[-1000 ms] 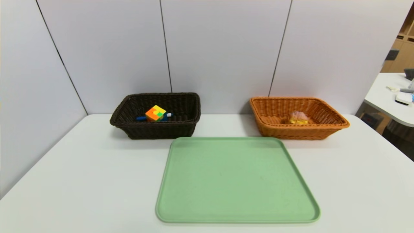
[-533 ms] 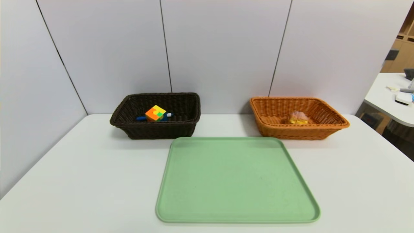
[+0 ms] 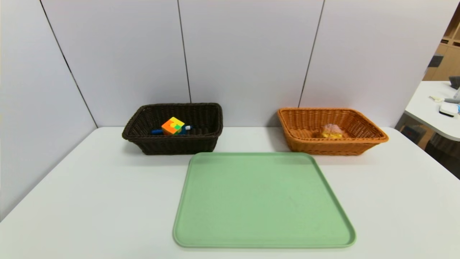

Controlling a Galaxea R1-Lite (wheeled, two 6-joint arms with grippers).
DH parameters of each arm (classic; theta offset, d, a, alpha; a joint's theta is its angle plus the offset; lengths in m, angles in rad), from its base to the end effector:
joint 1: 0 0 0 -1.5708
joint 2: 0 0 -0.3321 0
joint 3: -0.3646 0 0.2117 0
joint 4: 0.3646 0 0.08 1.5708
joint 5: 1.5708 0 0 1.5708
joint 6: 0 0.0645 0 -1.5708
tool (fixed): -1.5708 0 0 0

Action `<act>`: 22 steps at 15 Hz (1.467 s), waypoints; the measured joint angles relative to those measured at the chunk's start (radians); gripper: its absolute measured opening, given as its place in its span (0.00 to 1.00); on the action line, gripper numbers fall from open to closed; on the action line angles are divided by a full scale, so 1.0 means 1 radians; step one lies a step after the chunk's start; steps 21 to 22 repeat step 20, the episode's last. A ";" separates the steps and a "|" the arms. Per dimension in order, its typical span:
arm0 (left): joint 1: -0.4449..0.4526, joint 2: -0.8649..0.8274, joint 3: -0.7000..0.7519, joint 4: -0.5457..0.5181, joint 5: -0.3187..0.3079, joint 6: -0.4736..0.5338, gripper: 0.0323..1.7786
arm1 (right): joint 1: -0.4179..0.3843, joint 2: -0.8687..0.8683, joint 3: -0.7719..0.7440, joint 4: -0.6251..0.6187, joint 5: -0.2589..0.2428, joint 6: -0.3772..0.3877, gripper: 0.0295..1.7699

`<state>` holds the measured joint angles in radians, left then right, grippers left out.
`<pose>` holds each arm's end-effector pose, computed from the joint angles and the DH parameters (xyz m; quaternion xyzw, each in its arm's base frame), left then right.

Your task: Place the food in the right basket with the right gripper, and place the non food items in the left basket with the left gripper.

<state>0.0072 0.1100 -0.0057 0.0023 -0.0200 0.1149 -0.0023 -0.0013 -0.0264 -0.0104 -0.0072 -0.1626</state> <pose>0.0182 -0.0012 0.0756 0.0566 0.0528 -0.0094 0.9970 0.0079 -0.0005 0.0860 -0.0811 -0.0186 -0.0063 0.9965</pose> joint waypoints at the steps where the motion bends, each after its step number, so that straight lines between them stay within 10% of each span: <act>1: -0.001 -0.011 0.003 0.005 0.000 -0.006 0.95 | 0.000 0.000 0.003 0.001 0.002 0.001 0.96; 22: -0.007 -0.110 0.006 0.007 -0.016 -0.013 0.95 | 0.001 0.000 0.026 0.006 0.041 0.089 0.96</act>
